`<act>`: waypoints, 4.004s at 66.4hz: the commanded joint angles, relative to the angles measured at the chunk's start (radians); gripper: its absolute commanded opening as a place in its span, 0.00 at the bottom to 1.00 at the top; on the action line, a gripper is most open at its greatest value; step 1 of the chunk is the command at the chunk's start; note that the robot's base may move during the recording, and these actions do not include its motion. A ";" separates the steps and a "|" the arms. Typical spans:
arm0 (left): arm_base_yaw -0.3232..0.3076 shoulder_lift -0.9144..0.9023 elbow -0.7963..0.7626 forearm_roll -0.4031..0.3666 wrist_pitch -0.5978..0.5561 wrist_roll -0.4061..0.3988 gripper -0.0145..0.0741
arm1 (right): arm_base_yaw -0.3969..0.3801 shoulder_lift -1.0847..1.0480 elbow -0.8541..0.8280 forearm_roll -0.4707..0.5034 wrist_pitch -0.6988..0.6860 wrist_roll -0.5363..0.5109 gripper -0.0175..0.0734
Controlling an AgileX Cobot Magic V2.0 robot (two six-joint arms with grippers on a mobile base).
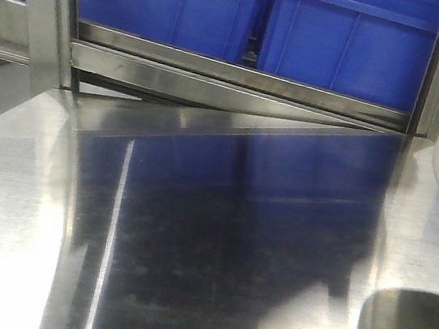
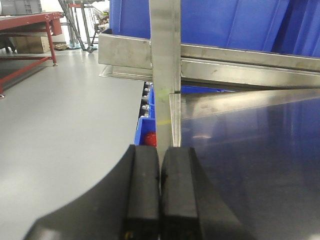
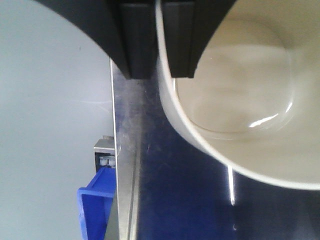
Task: Move white bin to right shelf second layer
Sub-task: 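Back away from the table and turn, holding the bin in the right gripper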
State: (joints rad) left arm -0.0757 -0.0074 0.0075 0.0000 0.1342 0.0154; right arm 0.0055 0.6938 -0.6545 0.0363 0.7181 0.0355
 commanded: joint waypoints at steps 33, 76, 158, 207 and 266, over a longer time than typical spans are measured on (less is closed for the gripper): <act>-0.003 -0.016 0.037 0.000 -0.086 -0.003 0.26 | -0.006 -0.253 0.071 0.015 -0.077 -0.007 0.25; -0.003 -0.016 0.037 0.000 -0.086 -0.003 0.26 | -0.006 -0.252 0.071 0.015 -0.077 -0.007 0.25; -0.003 -0.016 0.037 0.000 -0.086 -0.003 0.26 | -0.006 -0.252 0.071 0.015 -0.077 -0.007 0.25; -0.003 -0.016 0.037 0.000 -0.086 -0.003 0.26 | -0.006 -0.252 0.071 0.015 -0.077 -0.007 0.25; -0.003 -0.016 0.037 0.000 -0.086 -0.003 0.26 | -0.006 -0.252 0.071 0.015 -0.077 -0.007 0.25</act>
State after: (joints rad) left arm -0.0757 -0.0074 0.0075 0.0000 0.1342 0.0154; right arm 0.0055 0.4365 -0.5536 0.0452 0.7299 0.0333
